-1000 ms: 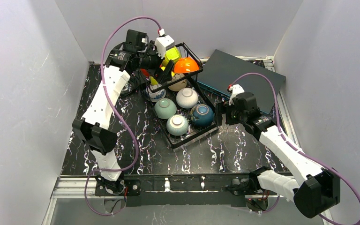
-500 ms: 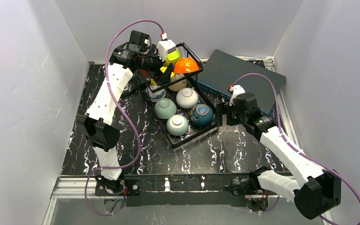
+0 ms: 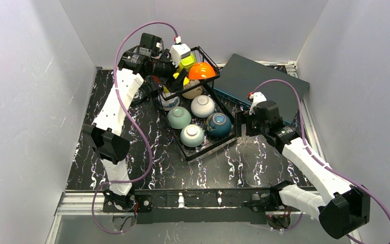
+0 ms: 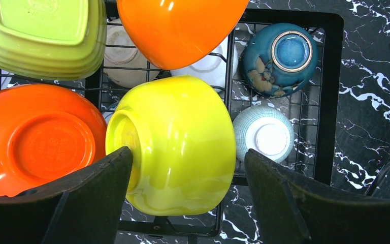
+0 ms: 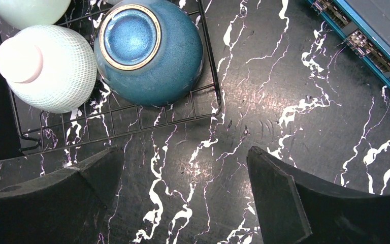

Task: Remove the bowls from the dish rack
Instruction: Pick up the bowl from the dish rack.

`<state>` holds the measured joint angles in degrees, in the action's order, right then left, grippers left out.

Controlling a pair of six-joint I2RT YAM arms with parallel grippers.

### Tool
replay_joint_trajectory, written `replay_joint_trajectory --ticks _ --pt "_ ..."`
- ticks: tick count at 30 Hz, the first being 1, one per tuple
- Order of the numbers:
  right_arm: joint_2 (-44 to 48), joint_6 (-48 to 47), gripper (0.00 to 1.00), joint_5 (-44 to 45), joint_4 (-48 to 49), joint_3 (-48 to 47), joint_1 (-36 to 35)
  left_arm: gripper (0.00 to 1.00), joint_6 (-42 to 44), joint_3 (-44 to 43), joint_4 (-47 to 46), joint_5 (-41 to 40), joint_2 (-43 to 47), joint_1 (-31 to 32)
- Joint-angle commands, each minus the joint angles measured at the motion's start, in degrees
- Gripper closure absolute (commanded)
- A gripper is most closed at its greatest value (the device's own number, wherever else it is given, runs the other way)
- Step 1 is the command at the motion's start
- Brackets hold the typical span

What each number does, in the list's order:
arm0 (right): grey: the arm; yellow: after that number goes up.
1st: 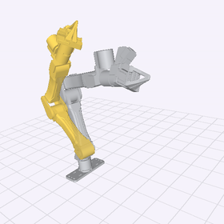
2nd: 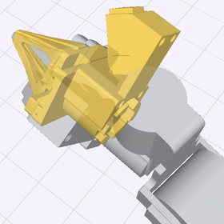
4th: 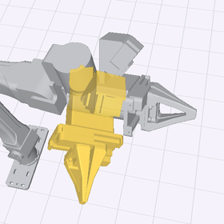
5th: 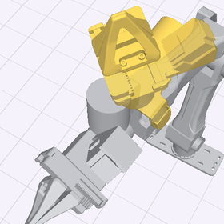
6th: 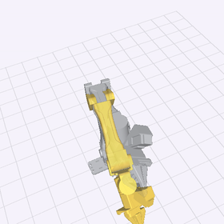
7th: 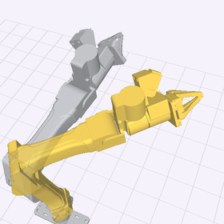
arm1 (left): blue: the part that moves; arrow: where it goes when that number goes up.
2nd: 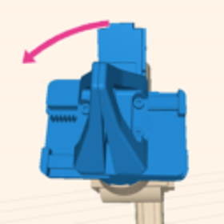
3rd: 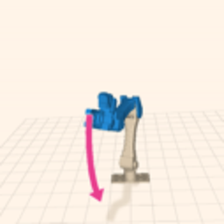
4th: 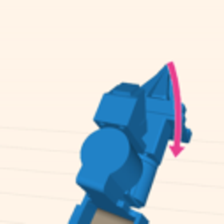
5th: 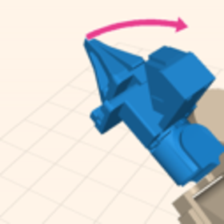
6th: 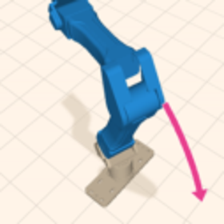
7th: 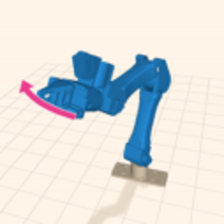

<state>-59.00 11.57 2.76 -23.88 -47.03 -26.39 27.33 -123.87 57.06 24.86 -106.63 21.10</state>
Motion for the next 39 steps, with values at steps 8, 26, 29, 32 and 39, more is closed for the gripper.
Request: replay_joint_trajectory --ticks 8,26,29,32,39 --pt "0.97 -0.92 0.01 0.20 0.94 -1.06 -0.37 0.22 1.81 -0.45 2.14 0.89 0.78 0.03" --pt "1.79 -0.75 0.02 0.04 1.31 -0.08 -0.36 0.34 3.64 0.00 2.21 -1.31 1.32 1.45" --pt "1.84 -0.65 0.01 -0.23 1.63 0.07 -0.41 0.38 4.30 0.43 2.26 -3.03 2.12 2.17" --pt "1.94 -0.48 0.01 -0.69 1.79 0.22 -0.36 0.45 5.10 1.05 2.19 -5.31 2.71 3.06" --pt "2.77 -0.46 0.01 -1.43 2.37 0.88 -0.48 0.56 5.67 2.64 0.42 -10.81 4.47 5.00"
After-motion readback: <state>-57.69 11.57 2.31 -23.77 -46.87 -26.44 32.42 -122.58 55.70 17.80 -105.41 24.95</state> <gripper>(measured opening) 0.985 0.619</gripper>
